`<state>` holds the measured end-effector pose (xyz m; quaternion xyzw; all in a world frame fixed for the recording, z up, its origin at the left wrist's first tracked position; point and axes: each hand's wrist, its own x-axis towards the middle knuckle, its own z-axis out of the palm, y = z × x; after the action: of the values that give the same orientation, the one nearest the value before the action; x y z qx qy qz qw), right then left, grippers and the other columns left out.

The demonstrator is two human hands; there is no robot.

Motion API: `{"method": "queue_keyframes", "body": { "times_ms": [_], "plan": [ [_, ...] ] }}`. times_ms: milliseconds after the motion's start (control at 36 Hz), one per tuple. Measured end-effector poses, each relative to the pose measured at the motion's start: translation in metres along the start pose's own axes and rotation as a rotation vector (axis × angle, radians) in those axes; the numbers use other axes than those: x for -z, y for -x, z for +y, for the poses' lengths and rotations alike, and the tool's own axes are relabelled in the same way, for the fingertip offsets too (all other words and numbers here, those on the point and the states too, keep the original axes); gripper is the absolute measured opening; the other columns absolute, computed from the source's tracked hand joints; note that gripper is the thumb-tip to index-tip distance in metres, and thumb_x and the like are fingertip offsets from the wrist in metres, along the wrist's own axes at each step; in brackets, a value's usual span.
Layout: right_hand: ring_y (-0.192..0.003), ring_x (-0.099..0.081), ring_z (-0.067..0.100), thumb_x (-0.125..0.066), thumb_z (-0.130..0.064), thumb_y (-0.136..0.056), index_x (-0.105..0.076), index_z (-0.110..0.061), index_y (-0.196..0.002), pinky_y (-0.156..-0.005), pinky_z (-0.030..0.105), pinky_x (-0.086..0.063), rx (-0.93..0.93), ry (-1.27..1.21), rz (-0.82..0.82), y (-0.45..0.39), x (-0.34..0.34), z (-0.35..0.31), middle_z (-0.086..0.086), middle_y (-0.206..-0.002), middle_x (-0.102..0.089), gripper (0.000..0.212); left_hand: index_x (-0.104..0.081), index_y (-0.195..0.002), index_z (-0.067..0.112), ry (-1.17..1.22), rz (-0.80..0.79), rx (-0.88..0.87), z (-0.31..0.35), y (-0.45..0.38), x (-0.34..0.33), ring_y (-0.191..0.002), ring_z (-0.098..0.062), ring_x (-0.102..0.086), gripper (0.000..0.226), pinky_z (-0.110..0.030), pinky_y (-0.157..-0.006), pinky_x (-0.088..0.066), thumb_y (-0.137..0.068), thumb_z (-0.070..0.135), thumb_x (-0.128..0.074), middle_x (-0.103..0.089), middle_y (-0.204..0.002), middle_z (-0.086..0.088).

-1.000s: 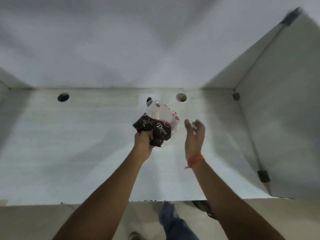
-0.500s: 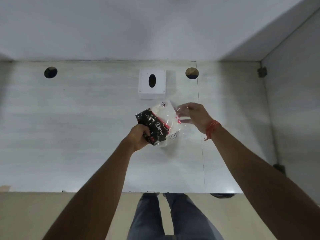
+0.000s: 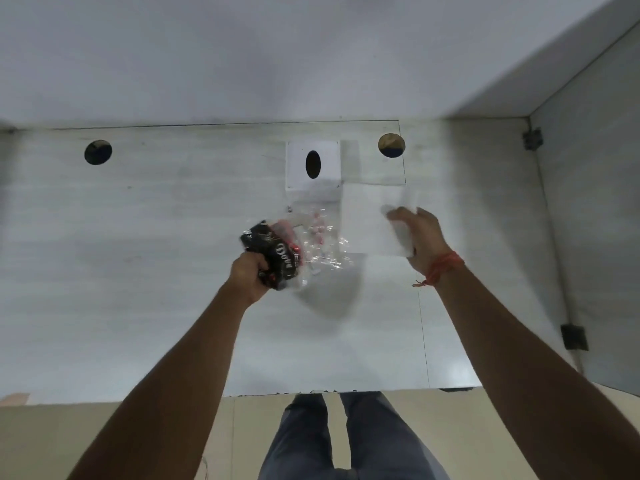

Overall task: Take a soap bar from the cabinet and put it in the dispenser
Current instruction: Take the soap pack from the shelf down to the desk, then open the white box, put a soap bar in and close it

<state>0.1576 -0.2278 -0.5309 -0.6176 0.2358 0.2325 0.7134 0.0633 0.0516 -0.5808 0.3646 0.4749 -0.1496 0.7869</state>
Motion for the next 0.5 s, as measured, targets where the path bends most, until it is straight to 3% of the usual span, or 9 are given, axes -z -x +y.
{"method": "queue_keyframes", "body": {
  "times_ms": [83, 139, 194, 278, 389, 444, 500],
  "plan": [
    [-0.072, -0.069, 0.022, -0.067, -0.008, -0.084, -0.071, -0.007, -0.094, -0.059, 0.028, -0.054, -0.030, -0.101, 0.073, 0.004, 0.014, 0.008, 0.007, -0.082, -0.070, 0.011, -0.056, -0.116, 0.011, 0.190, 0.096, -0.070, 0.014, -0.007, 0.038, -0.087, -0.030, -0.060, 0.071, -0.036, -0.057, -0.060, -0.051, -0.005, -0.031, -0.061, -0.099, -0.013],
    [-0.074, -0.068, 0.023, -0.066, -0.009, -0.086, -0.070, -0.007, -0.098, -0.055, 0.027, -0.053, -0.063, -0.123, 0.108, 0.006, 0.013, 0.022, 0.008, -0.085, -0.070, 0.013, -0.058, -0.114, 0.016, 0.326, 0.182, -0.092, 0.023, -0.009, 0.052, -0.089, -0.031, -0.059, 0.072, -0.038, -0.056, -0.060, -0.051, -0.006, -0.029, -0.061, -0.106, -0.014],
    [-0.079, -0.068, 0.026, -0.067, -0.010, -0.085, -0.071, -0.006, -0.102, -0.056, 0.028, -0.054, -0.111, -0.122, 0.132, 0.008, 0.005, 0.038, 0.010, -0.090, -0.071, 0.018, -0.062, -0.109, 0.017, 0.380, 0.272, -0.089, 0.027, -0.011, 0.058, -0.096, -0.035, -0.060, 0.070, -0.040, -0.065, -0.059, -0.053, -0.008, -0.028, -0.060, -0.119, -0.015],
    [-0.075, -0.070, 0.023, -0.069, -0.008, -0.084, -0.072, -0.008, -0.098, -0.056, 0.029, -0.054, -0.174, -0.123, 0.123, 0.009, -0.014, 0.058, 0.006, -0.085, -0.074, 0.015, -0.055, -0.135, 0.013, 0.367, 0.324, -0.070, 0.034, -0.012, 0.049, -0.105, -0.036, -0.061, 0.085, -0.043, -0.077, -0.053, -0.057, -0.007, -0.030, -0.059, -0.132, -0.018],
    [-0.073, -0.067, 0.023, -0.070, -0.010, -0.083, -0.071, -0.012, -0.090, -0.058, 0.029, -0.053, -0.220, -0.029, 0.092, 0.003, -0.035, 0.076, 0.004, -0.082, -0.071, 0.007, -0.051, -0.134, 0.010, 0.393, 0.452, -0.115, 0.033, -0.019, 0.030, -0.124, -0.037, -0.054, 0.061, -0.049, -0.092, -0.051, -0.081, -0.008, -0.027, -0.054, -0.137, -0.017],
    [-0.078, -0.067, 0.027, -0.071, -0.009, -0.082, -0.070, -0.010, -0.094, -0.062, 0.032, -0.054, -0.209, 0.074, 0.073, -0.003, -0.039, 0.081, 0.007, -0.088, -0.070, 0.012, -0.054, -0.128, 0.009, 0.341, 0.508, -0.119, 0.029, -0.020, 0.023, -0.103, -0.031, -0.063, 0.048, -0.042, -0.075, -0.057, -0.084, 0.004, -0.036, -0.064, -0.120, -0.014],
    [-0.082, -0.067, 0.029, -0.071, -0.006, -0.081, -0.069, -0.007, -0.100, -0.066, 0.034, -0.055, -0.196, 0.156, 0.054, -0.008, -0.041, 0.083, 0.010, -0.093, -0.071, 0.019, -0.057, -0.108, 0.010, 0.283, 0.504, -0.098, 0.020, -0.012, 0.009, -0.067, -0.019, -0.058, 0.031, -0.025, -0.051, -0.048, -0.082, 0.022, -0.044, -0.066, -0.077, -0.004]
  ]
}}
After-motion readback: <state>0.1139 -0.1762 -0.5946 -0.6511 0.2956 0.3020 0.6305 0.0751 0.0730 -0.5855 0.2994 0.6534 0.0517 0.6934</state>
